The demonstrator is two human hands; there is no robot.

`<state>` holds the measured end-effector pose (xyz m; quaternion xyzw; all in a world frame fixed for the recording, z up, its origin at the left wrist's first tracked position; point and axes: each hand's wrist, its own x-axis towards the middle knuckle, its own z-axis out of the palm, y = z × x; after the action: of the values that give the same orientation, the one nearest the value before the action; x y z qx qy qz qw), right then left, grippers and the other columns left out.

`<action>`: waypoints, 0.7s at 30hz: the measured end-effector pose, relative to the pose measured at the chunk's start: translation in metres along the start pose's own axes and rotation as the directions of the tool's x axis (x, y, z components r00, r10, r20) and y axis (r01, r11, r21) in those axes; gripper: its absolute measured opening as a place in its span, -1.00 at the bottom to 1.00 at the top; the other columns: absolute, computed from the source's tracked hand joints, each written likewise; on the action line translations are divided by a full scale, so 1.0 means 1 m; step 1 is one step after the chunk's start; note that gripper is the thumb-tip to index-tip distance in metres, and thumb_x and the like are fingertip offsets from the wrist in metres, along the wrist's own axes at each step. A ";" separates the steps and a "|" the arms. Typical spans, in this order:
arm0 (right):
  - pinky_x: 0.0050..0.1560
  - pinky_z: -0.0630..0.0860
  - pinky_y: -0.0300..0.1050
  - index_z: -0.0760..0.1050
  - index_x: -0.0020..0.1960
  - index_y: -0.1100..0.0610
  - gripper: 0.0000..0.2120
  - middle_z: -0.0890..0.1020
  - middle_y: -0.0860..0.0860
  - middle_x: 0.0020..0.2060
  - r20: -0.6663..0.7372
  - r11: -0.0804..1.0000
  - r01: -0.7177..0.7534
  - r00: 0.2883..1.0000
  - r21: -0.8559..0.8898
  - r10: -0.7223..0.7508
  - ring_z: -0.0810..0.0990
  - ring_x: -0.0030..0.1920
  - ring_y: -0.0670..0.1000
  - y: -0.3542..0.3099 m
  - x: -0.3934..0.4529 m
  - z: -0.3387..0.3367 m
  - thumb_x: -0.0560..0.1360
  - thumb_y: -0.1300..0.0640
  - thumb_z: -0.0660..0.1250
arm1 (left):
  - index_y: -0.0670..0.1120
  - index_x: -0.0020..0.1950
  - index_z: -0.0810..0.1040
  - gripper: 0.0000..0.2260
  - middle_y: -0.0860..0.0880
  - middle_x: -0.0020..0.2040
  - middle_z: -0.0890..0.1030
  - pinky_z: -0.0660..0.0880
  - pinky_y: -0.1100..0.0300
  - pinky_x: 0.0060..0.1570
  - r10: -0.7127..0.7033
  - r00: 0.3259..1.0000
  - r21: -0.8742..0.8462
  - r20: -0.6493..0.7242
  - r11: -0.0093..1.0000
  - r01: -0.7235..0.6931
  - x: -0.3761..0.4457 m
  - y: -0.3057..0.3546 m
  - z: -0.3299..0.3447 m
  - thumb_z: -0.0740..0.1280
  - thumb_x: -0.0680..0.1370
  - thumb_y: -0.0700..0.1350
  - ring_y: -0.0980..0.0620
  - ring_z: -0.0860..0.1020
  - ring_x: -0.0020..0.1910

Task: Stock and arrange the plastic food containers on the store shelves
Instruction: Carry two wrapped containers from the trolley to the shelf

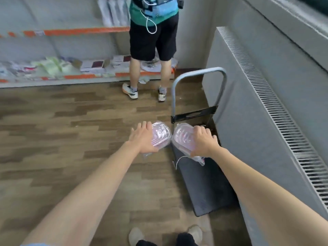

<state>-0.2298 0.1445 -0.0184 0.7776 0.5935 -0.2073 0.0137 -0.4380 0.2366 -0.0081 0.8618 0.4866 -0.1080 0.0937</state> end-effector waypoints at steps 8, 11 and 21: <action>0.25 0.28 0.19 0.01 0.44 0.15 -0.02 0.23 0.01 0.32 0.160 0.946 0.274 0.956 -0.174 -0.248 0.24 0.32 0.14 -0.186 0.020 0.010 0.26 -0.11 0.53 | -0.10 0.29 0.23 -0.22 -0.05 0.27 0.33 0.31 -0.02 0.19 -0.257 0.966 -0.129 -0.039 0.960 0.250 -0.099 -0.172 0.008 0.49 0.26 0.22 -0.06 0.31 0.28; 0.17 0.34 0.14 0.07 0.38 0.15 -0.09 0.26 0.01 0.28 0.182 0.915 0.351 0.931 -0.198 -0.317 0.29 0.27 0.15 -0.249 0.022 0.014 0.26 -0.09 0.54 | -0.09 0.28 0.23 -0.23 -0.04 0.26 0.33 0.31 0.00 0.16 -0.346 0.936 -0.217 -0.060 0.920 0.326 -0.134 -0.225 0.012 0.51 0.24 0.20 -0.06 0.31 0.27; 0.22 0.35 0.18 0.09 0.40 0.15 -0.09 0.27 0.08 0.28 0.229 0.696 0.651 0.758 -0.302 -0.610 0.28 0.27 0.15 -0.463 0.018 0.033 0.26 -0.08 0.51 | -0.17 0.34 0.19 -0.20 -0.09 0.33 0.31 0.08 0.00 0.40 -0.670 0.742 -0.450 -0.029 0.672 0.589 -0.264 -0.368 0.020 0.54 0.30 0.11 -0.11 0.29 0.34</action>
<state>-0.6663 0.2885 0.0492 0.4970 0.8500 -0.1285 0.1184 -0.8883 0.2024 0.0252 0.6058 0.7724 0.0550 0.1825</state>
